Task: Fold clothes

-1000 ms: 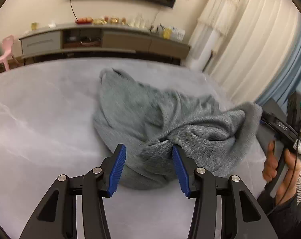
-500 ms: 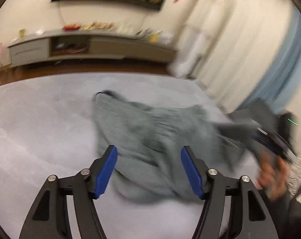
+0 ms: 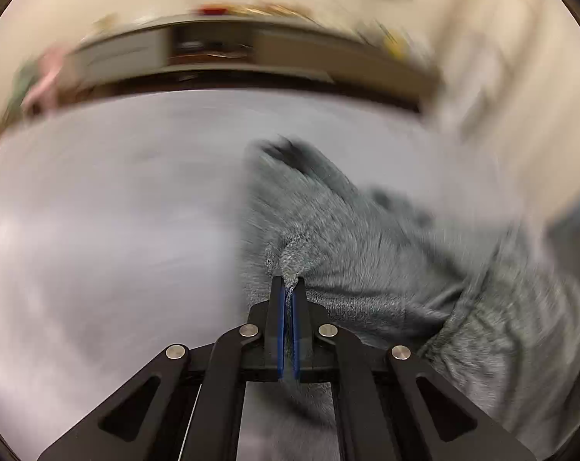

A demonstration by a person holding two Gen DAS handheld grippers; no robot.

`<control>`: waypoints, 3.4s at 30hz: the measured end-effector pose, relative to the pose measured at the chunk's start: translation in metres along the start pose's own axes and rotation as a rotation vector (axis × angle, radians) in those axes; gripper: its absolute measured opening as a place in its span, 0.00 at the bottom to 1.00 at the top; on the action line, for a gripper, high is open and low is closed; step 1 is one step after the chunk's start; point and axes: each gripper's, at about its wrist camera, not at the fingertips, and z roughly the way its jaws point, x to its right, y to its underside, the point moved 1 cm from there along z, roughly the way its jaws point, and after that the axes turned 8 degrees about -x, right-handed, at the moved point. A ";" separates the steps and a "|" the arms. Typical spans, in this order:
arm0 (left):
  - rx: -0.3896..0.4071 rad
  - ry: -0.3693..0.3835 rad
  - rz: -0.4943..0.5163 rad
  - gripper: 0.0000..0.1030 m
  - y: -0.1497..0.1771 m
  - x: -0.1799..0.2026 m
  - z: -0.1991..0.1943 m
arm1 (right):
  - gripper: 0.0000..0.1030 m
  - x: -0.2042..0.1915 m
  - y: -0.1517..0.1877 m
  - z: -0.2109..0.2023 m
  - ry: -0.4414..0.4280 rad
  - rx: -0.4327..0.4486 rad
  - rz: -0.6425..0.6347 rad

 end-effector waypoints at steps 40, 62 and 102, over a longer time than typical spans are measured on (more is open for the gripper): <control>0.116 -0.073 -0.080 0.57 0.080 -0.028 -0.104 | 0.64 -0.044 0.004 0.016 0.448 0.002 -0.254; 0.083 0.223 0.334 0.42 0.166 -0.018 -0.134 | 0.67 -0.127 0.045 0.148 0.278 -0.414 -0.428; -0.041 0.110 0.403 0.19 0.171 -0.011 -0.105 | 0.15 -0.156 0.172 0.067 0.434 -0.719 -0.637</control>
